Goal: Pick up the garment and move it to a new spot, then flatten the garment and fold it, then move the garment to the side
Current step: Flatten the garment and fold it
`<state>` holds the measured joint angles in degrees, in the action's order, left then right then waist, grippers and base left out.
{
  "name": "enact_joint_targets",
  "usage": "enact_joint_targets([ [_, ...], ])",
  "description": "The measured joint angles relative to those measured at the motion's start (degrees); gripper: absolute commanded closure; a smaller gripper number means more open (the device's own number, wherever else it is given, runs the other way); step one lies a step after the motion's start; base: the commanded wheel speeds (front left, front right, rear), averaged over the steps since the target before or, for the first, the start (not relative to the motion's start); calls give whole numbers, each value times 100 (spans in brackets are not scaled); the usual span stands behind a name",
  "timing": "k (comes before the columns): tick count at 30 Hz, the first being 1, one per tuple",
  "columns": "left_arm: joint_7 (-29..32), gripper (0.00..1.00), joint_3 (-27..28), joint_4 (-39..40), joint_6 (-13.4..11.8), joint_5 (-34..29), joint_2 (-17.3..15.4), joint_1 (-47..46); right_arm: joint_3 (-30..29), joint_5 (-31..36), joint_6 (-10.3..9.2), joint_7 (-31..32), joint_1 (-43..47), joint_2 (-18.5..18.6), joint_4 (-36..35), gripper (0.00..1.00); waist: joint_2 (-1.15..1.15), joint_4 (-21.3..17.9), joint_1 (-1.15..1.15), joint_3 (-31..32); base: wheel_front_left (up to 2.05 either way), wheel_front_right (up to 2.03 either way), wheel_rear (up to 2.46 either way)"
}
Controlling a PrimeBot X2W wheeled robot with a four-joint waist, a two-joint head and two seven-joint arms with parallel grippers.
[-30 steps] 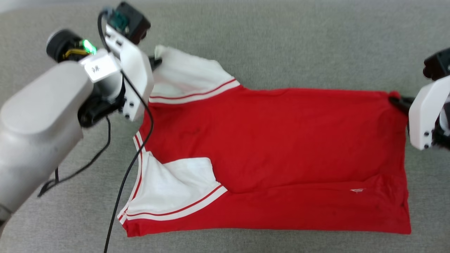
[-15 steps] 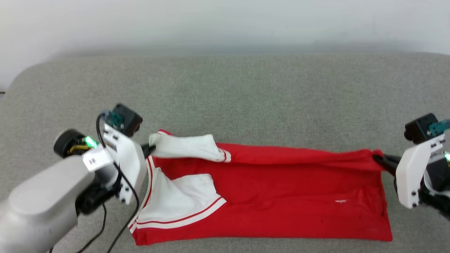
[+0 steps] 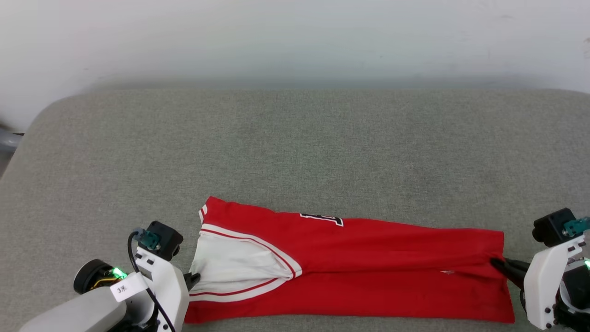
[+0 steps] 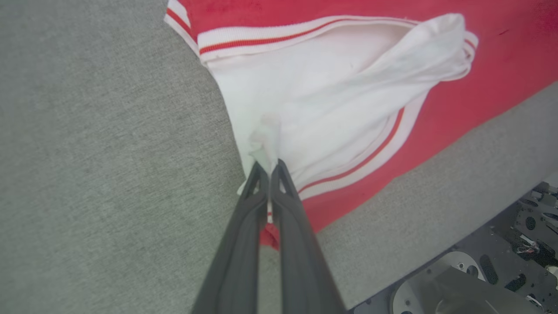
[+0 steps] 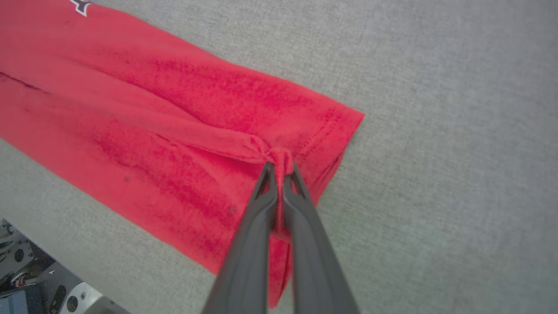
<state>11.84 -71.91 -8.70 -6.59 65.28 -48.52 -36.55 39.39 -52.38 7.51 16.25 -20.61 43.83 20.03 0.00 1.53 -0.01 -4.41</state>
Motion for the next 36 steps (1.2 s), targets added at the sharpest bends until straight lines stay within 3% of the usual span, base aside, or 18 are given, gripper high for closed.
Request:
enact_joint_targets([
  [11,-193,100,-19,-637,88,35,333,214,-174,101,0,133,407,-328,163,100,0,-25,1,-209,0,0,0],
  [12,-238,69,-15,-682,88,35,365,222,-177,100,0,115,425,-350,177,100,0,-25,1,-193,0,0,0],
  [13,-314,0,-5,-724,79,32,391,236,-189,100,0,80,438,-369,189,100,0,-26,1,-171,0,0,0],
  [14,-408,0,10,-756,41,3,403,255,-213,100,0,54,456,-377,189,54,0,-27,1,-142,0,0,0],
  [15,-504,0,46,-778,-5,1,416,293,-259,101,0,-7,488,-379,190,0,0,-28,1,-108,0,0,0],
  [21,-1171,0,226,-677,-383,-107,410,502,-626,132,0,-260,697,-316,29,0,0,-29,0,140,0,0,0],
  [26,-1891,0,488,-481,-959,-260,397,681,-1122,121,0,-334,907,-104,-199,0,0,4,1,299,0,0,0],
  [30,-2419,0,712,-354,-1434,-389,456,831,-1584,75,0,-227,1099,-16,-320,0,0,51,0,348,0,0,0],
  [36,-2666,0,1169,-246,-1990,-738,655,1082,-2117,-331,-1,342,1338,-68,-335,0,0,116,1,358,0,0,0],
])
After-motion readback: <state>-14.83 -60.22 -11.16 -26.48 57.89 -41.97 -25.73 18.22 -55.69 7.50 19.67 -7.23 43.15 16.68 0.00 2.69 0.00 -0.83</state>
